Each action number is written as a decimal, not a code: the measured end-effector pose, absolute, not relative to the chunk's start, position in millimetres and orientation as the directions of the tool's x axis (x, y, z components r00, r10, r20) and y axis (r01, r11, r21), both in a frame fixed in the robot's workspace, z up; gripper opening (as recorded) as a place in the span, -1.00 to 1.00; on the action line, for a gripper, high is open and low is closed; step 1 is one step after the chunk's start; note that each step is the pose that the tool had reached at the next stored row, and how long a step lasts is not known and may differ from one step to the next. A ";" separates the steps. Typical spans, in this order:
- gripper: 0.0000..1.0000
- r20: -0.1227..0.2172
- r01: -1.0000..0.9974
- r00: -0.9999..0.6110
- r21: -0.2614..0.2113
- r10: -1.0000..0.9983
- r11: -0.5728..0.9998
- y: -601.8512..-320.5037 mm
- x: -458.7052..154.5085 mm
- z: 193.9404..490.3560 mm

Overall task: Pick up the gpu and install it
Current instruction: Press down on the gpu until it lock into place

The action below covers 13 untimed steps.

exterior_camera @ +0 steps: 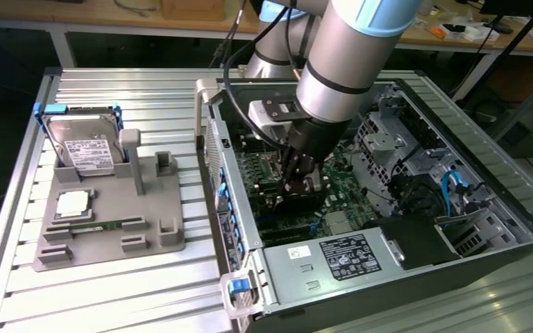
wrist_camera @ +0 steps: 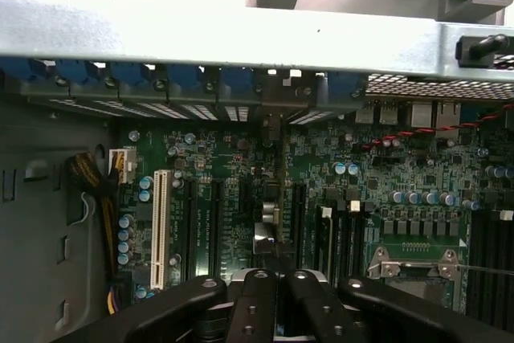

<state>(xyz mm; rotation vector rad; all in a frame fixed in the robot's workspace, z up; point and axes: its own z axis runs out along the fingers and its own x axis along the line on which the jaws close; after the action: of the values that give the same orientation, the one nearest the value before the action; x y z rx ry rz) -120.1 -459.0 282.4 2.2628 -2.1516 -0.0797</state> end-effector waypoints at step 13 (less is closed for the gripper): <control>-0.79 -0.024 -0.998 0.050 0.048 -0.998 -0.051 -459.0 -120.1 277.4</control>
<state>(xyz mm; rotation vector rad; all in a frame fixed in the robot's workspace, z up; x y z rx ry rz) -120.1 -459.0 277.4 2.2628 -2.1516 -0.0796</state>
